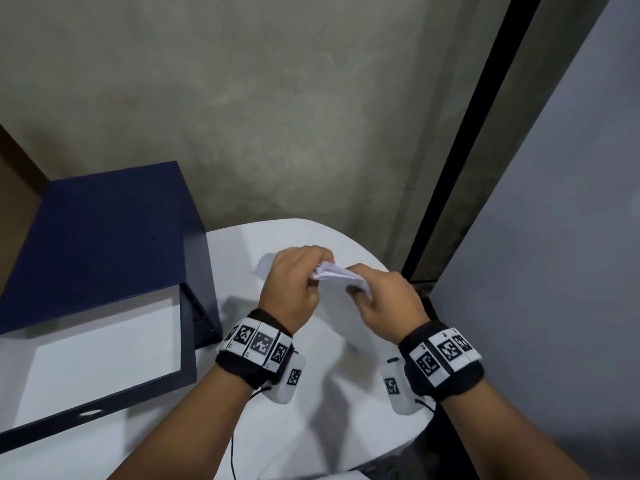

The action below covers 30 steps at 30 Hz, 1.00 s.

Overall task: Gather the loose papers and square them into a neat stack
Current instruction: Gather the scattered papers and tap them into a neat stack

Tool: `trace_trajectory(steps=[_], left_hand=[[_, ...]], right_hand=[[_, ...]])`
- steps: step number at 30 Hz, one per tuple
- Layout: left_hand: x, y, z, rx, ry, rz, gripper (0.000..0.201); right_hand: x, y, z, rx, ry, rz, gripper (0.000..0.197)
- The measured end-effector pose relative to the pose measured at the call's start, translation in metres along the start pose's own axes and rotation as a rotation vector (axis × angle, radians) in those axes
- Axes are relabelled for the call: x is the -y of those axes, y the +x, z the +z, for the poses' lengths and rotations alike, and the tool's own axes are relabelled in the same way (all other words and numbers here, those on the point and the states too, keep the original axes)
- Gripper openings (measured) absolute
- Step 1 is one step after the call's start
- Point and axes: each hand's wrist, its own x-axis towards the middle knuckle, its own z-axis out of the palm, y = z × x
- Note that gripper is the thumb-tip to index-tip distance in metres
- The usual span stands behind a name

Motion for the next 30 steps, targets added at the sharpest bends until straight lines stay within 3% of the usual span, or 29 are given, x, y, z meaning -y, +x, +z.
trace_trajectory(steps=[3, 5, 7, 9, 11, 12, 14, 15, 17, 20, 23, 25, 30], left_hand=[[0.004, -0.003, -0.004, -0.155, 0.232, -0.04, 0.037], [0.015, -0.012, -0.009, -0.247, 0.26, -0.278, 0.068], [0.031, -0.021, -0.013, -0.272, 0.046, -0.566, 0.101], [0.043, -0.027, -0.016, -0.22, -0.282, -0.727, 0.111], [0.042, -0.026, -0.016, -0.075, -0.481, -0.694, 0.093], [0.035, -0.026, -0.015, -0.019, -0.444, -0.665, 0.073], [0.023, -0.024, -0.011, -0.031, -0.338, -0.609, 0.038], [0.017, -0.024, -0.01, -0.063, -0.33, -0.593, 0.031], [0.012, -0.03, -0.008, -0.11, -0.333, -0.6, 0.028], [0.014, -0.046, -0.002, -0.091, -0.33, -0.698, 0.037], [0.018, -0.06, 0.001, -0.064, -0.32, -0.785, 0.061], [0.02, -0.062, 0.002, -0.075, -0.323, -0.817, 0.066], [0.015, -0.055, 0.001, -0.099, -0.353, -0.808, 0.046]], right_hand=[[-0.008, -0.003, -0.006, -0.119, 0.175, 0.071, 0.012], [-0.011, -0.005, -0.016, -0.184, 0.388, 0.203, 0.012], [-0.011, -0.007, -0.028, -0.175, 0.623, 0.303, 0.01], [-0.012, -0.01, -0.034, -0.164, 0.822, 0.338, 0.012], [-0.011, -0.008, -0.033, -0.202, 0.93, 0.356, 0.016], [-0.01, -0.008, -0.029, -0.231, 0.963, 0.37, 0.017], [-0.006, -0.007, -0.02, -0.312, 1.01, 0.394, 0.018], [-0.004, -0.008, -0.014, -0.35, 1.025, 0.405, 0.019], [-0.002, -0.012, -0.001, -0.39, 1.029, 0.439, 0.019], [-0.004, -0.026, 0.023, -0.327, 0.945, 0.504, 0.017], [-0.006, -0.039, 0.038, -0.272, 0.939, 0.542, 0.034], [-0.006, -0.042, 0.038, -0.306, 0.93, 0.549, 0.048], [-0.003, -0.037, 0.03, -0.419, 0.893, 0.468, 0.043]])
